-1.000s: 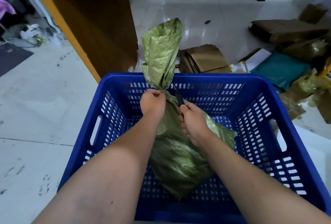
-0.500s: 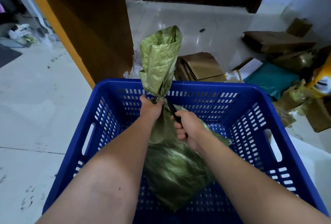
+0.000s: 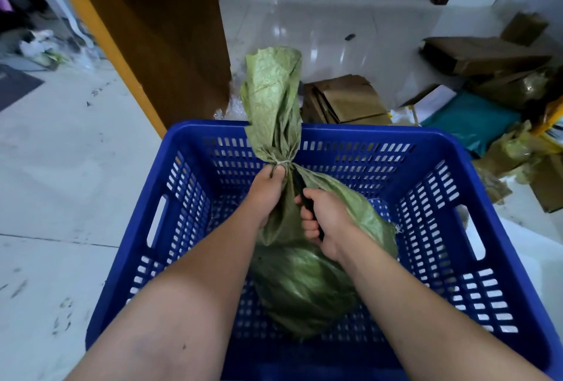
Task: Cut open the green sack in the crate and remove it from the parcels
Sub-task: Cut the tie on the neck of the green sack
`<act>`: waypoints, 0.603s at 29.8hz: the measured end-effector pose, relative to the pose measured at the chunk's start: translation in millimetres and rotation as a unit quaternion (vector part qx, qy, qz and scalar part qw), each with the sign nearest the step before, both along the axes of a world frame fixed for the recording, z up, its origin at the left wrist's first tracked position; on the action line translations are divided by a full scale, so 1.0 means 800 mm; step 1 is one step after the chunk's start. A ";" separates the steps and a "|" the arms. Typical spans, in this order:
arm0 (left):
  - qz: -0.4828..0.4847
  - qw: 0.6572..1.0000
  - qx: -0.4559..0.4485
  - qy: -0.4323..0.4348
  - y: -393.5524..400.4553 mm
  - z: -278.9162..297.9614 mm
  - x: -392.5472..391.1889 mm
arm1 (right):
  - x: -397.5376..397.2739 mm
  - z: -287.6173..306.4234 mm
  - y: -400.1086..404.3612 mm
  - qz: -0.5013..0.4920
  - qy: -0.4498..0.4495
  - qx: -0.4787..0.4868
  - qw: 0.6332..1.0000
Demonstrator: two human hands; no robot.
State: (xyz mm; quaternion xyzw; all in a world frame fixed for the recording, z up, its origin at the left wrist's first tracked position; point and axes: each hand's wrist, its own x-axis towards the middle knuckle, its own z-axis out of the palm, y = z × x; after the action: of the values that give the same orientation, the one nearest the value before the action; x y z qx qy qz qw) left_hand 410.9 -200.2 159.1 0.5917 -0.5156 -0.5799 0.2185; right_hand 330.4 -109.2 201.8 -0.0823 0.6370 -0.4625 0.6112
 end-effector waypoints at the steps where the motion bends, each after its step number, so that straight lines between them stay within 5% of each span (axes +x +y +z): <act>1: 0.002 1.000 -0.001 0.011 0.005 0.002 0.001 | 0.002 0.002 0.005 -0.002 0.008 -0.010 1.000; 18: -0.015 0.999 -0.018 0.035 0.029 0.008 0.010 | 0.014 0.009 0.018 0.014 0.083 -0.046 0.995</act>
State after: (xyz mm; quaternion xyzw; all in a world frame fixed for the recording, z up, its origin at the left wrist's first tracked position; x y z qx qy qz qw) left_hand 419.1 -177.2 165.2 0.5592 -0.5270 -0.5941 0.2380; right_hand 341.7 -94.9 208.8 -0.1575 0.6626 -0.4742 0.5579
